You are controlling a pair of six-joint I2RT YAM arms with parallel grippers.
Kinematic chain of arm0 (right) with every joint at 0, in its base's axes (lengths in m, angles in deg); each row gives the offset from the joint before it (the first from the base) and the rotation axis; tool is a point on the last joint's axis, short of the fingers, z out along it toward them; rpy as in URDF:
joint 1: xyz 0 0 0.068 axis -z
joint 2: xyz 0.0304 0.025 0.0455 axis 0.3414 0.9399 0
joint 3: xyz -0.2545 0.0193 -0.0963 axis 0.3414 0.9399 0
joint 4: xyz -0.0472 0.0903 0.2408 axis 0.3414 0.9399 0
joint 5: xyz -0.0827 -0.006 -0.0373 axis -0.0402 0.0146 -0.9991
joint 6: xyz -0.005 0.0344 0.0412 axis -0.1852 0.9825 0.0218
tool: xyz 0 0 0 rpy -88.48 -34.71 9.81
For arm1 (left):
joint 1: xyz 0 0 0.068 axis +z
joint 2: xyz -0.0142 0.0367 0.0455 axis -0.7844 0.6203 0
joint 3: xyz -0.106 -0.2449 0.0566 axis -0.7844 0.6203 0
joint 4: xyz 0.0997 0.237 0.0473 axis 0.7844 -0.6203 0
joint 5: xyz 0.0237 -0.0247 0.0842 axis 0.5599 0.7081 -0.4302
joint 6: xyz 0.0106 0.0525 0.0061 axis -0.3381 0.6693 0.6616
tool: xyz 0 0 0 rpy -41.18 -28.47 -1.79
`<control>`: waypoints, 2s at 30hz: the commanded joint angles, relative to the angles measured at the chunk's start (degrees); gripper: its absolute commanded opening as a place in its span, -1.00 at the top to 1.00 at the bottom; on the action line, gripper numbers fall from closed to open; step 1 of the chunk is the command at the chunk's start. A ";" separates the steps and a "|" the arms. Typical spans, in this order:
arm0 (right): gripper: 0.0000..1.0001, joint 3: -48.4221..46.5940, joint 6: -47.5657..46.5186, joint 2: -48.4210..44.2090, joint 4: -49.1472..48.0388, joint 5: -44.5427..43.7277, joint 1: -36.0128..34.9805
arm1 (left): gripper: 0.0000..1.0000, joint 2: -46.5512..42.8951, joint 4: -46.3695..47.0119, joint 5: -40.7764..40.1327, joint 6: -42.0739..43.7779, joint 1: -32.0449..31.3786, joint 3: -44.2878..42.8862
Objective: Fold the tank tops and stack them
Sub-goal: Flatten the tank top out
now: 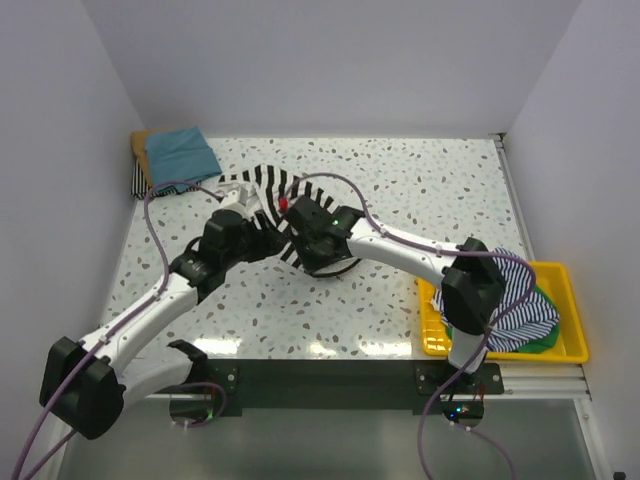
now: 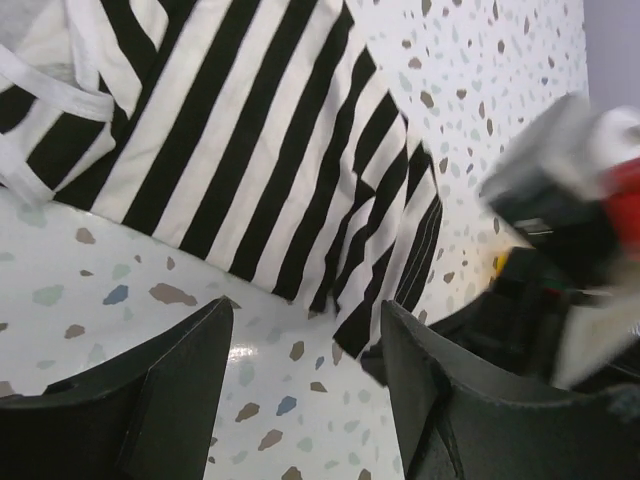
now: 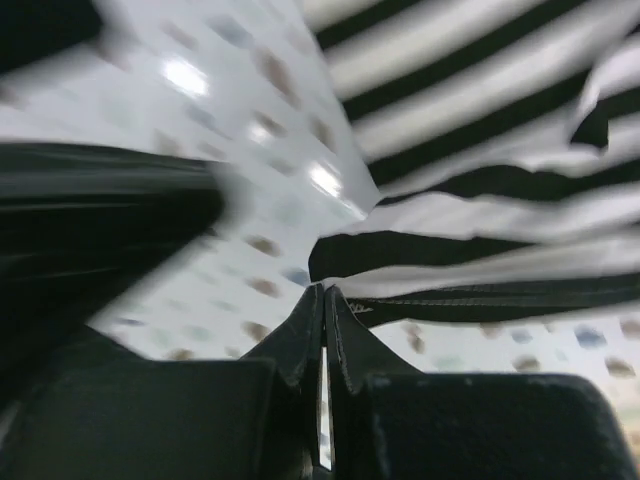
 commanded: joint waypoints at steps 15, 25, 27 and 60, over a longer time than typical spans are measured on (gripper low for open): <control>1.00 -15.03 9.87 -7.13 -0.01 7.03 24.27 | -0.26 -9.98 -4.57 -3.71 0.55 7.99 -3.01; 1.00 17.44 12.78 -17.45 -6.53 -1.40 31.94 | -0.16 4.70 6.94 2.10 -2.97 2.20 10.11; 1.00 18.50 12.95 -17.63 -5.84 -3.86 32.03 | -0.18 9.08 9.83 2.28 -3.76 -0.87 9.41; 1.00 14.64 11.02 -17.63 -3.72 -6.15 32.03 | 0.14 30.02 2.48 -10.81 -13.25 -20.58 -1.32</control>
